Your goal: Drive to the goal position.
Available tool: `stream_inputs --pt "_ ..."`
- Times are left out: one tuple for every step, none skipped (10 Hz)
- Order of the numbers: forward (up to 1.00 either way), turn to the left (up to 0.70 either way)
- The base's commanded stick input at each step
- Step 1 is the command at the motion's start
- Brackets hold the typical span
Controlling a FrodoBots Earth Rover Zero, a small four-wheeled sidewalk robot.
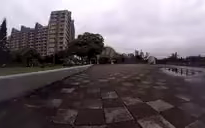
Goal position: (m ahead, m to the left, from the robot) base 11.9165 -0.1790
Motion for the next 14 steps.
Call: stream_inputs --pt "1.0 0.0" --pt "1.0 0.0" --pt "1.0 0.0" --pt "1.0 0.0" --pt "1.0 0.0" --pt "1.0 0.0" --pt "1.0 0.0" --pt "1.0 0.0" --pt "1.0 0.0" --pt "1.0 0.0" --pt "1.0 0.0" --pt "1.0 0.0" --pt "1.0 0.0" --pt "1.0 0.0"
